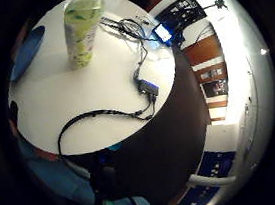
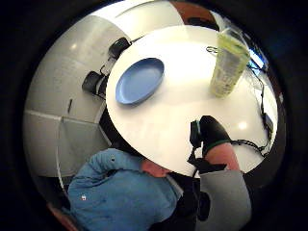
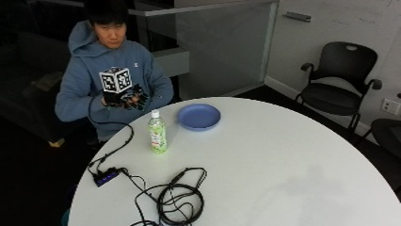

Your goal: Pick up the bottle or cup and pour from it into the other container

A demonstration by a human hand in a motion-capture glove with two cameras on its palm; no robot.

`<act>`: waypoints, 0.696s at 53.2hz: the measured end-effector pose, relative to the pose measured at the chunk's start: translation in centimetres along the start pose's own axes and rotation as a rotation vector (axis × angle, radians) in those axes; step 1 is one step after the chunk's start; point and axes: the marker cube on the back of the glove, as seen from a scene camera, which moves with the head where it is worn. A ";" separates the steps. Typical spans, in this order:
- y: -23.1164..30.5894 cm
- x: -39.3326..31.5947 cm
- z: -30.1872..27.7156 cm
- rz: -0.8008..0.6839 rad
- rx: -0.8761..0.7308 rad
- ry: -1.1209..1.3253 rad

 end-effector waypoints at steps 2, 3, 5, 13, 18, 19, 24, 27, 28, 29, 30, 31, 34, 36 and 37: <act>0.1 0.5 -0.1 0.003 0.020 -0.006; 0.2 0.8 -0.2 0.005 0.034 -0.011; 0.4 1.6 -0.5 0.007 0.056 -0.022; 1.6 5.0 -0.8 0.001 0.114 -0.095; 1.7 7.5 -0.7 -0.004 0.130 -0.197; 1.7 7.9 -0.6 -0.005 0.129 -0.221; 1.6 9.7 0.3 -0.028 0.119 -0.392; 1.1 10.9 1.0 -0.026 0.123 -0.490; 0.8 11.3 1.2 -0.024 0.125 -0.515; 0.6 11.6 1.4 -0.022 0.126 -0.538; 0.3 11.9 1.6 -0.019 0.125 -0.560; 0.1 12.2 1.9 -0.015 0.123 -0.582; -0.7 13.1 2.7 -0.001 0.114 -0.649; -1.2 13.5 3.2 0.008 0.111 -0.694; -1.5 13.6 3.5 0.012 0.111 -0.715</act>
